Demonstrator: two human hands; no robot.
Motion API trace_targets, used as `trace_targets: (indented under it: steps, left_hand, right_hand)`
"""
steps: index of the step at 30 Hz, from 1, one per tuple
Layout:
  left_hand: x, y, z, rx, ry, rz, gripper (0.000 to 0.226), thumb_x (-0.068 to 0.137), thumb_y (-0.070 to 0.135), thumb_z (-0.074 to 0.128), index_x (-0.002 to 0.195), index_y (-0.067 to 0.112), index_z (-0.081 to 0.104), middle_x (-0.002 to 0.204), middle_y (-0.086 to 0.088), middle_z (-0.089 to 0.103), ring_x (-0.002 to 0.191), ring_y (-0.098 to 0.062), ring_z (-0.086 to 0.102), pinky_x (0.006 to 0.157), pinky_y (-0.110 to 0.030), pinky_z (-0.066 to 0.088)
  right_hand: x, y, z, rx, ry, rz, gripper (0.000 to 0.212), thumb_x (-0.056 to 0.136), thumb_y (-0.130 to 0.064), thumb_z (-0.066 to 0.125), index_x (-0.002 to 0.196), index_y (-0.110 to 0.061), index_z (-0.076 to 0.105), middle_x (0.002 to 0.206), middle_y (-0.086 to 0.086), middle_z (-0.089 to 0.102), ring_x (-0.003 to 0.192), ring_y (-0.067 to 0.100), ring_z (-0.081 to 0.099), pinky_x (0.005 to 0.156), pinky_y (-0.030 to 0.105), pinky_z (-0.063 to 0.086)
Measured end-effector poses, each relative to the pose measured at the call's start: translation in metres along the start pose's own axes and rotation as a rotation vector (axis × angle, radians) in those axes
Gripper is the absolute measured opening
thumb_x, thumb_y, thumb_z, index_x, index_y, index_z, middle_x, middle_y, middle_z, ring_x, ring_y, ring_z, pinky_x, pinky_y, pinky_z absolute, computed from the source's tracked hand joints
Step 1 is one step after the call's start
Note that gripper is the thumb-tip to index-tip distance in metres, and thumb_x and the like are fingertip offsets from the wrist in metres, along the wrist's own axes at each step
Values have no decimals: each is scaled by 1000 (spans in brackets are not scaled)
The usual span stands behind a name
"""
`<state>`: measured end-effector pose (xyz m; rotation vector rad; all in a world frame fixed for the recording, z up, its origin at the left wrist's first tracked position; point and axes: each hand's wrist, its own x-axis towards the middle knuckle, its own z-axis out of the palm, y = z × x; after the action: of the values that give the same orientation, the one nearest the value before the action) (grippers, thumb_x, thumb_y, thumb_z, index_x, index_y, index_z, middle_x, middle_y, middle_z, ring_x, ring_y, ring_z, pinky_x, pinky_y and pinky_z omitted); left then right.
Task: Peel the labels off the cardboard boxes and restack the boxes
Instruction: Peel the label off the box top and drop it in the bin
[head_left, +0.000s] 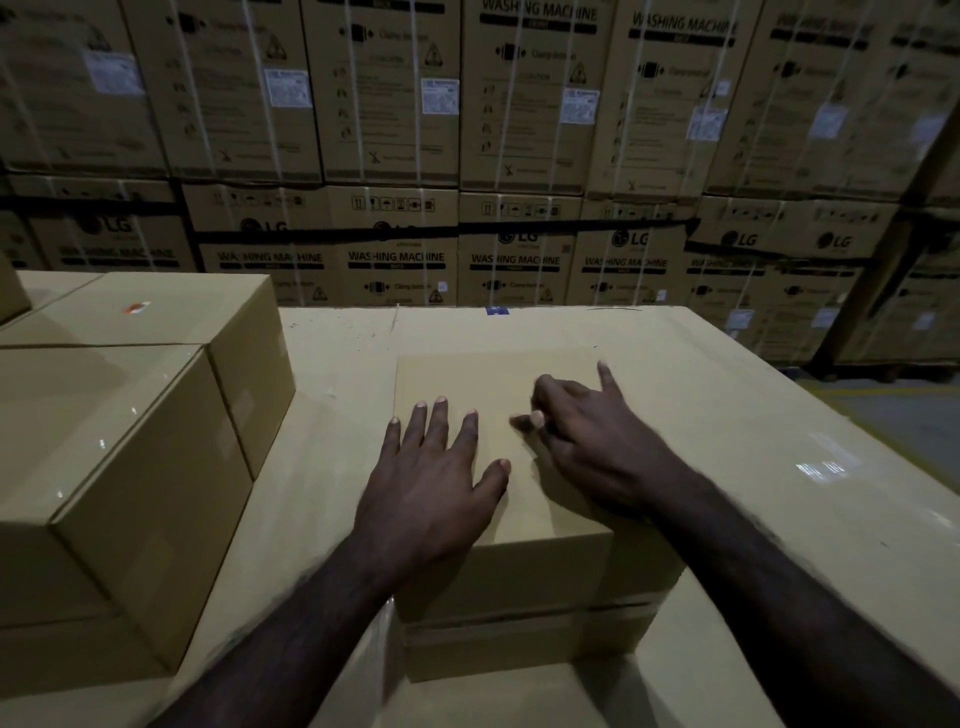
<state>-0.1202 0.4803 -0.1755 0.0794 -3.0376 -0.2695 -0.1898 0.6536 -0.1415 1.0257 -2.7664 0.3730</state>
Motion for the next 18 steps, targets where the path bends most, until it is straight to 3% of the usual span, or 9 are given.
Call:
trace_targets:
  steps: [5, 13, 18]
  left_hand:
    - [3, -2, 2, 1, -9, -2, 72, 95, 65, 15, 154, 28, -1, 162, -6, -9, 149, -23, -12, 119, -45, -8]
    - [5, -1, 2, 4, -4, -1, 72, 95, 65, 15, 154, 28, -1, 162, -6, -8, 149, -23, -11, 119, -44, -6]
    - [4, -1, 3, 2, 5, -9, 72, 95, 65, 16, 155, 28, 0, 162, -6, -9, 149, -23, -11, 120, -45, -6]
  right_hand:
    - [7, 13, -7, 39, 13, 128, 9, 101, -26, 32, 103, -23, 41, 104, -5, 60, 106, 18, 54, 118, 59, 6]
    - [9, -11, 2, 102, -24, 51, 3, 101, -28, 33, 101, -27, 36, 103, -2, 59, 93, 10, 45, 119, 54, 6]
    - [10, 7, -6, 69, 15, 163, 6, 101, -26, 35, 103, -24, 41, 93, -5, 58, 88, 15, 49, 115, 58, 16]
